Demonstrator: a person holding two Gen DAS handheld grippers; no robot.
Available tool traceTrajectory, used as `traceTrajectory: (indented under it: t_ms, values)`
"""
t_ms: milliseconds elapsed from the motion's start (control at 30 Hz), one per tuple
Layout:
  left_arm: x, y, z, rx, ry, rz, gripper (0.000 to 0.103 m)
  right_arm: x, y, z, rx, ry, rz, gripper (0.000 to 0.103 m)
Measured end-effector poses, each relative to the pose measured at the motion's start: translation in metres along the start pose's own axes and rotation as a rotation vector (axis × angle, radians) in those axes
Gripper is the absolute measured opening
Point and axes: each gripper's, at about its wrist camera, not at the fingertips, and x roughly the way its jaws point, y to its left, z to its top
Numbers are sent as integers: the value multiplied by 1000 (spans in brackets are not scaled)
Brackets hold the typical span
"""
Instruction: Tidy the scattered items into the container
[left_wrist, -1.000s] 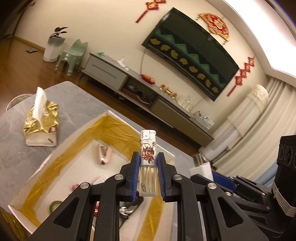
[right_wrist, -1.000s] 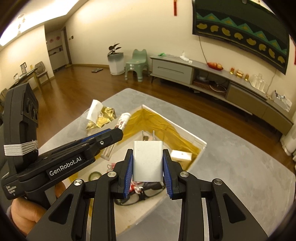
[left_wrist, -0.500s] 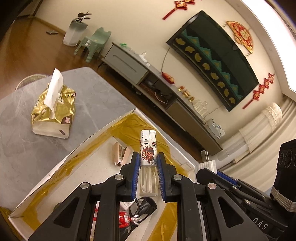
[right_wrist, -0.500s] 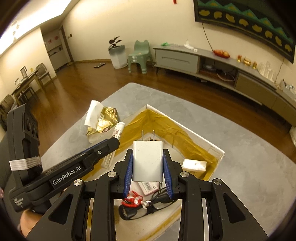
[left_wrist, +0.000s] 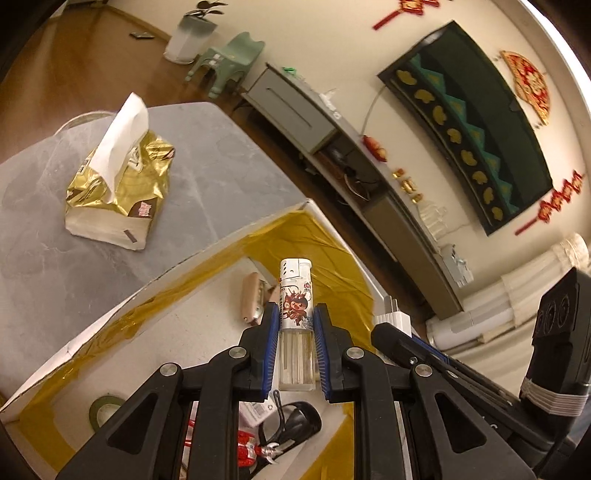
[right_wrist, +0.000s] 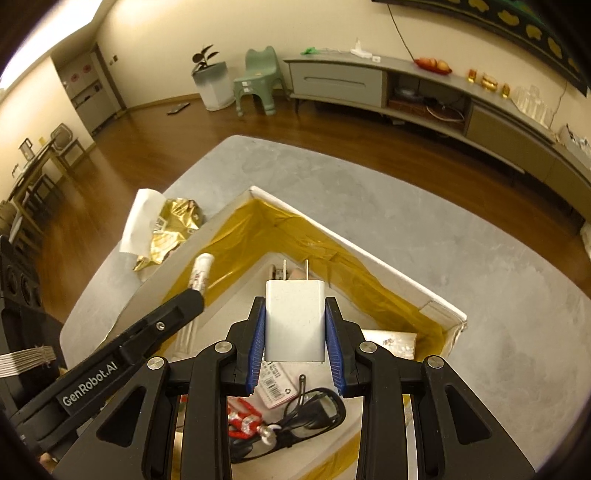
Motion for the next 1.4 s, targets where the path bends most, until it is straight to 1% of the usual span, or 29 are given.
traceTrajectory:
  t_ms: [133,267,333,367,400,433,467,533,667,733,833,967,1067,1233,1400]
  values:
    - [10,4,2,-17,7,33,20,11,-2,3,-4,28,8,32]
    - [21,6,5,-27,22,53,20,19,-2,6,-13,39,-5,32]
    - [25,7,8,-14,16,61,27,25,-3,9,-21,50,-11,34]
    - [26,9,10,-9,5,59,42,26,-4,11,-22,51,-9,42]
    - [25,11,11,-11,-6,48,51,25,-5,11,-18,46,-4,47]
    - [23,14,13,-26,-7,22,52,21,-6,10,-13,33,11,50]
    - [21,16,13,-40,-1,-9,52,16,-7,8,-11,19,27,50]
    - [13,12,16,-21,-15,-51,53,2,-9,1,-19,-9,36,51]
    - [1,-4,13,57,-39,-45,54,-29,-16,-25,0,-57,80,51]
    - [-4,-12,8,99,-43,-28,54,-41,-18,-41,-5,-69,94,51]
    - [-14,-23,-6,174,-61,13,54,-60,-16,-64,-45,-84,78,51]
    - [-32,-31,-23,232,-69,26,54,-87,-9,-91,-150,-109,10,51]
    - [-45,-41,-34,282,-86,40,54,-103,-6,-106,-195,-113,-19,51]
    - [-64,-50,-53,335,-81,48,54,-120,-3,-126,-237,-92,-39,51]
    - [-83,-53,-77,394,-74,55,54,-127,10,-145,-302,-56,-57,51]
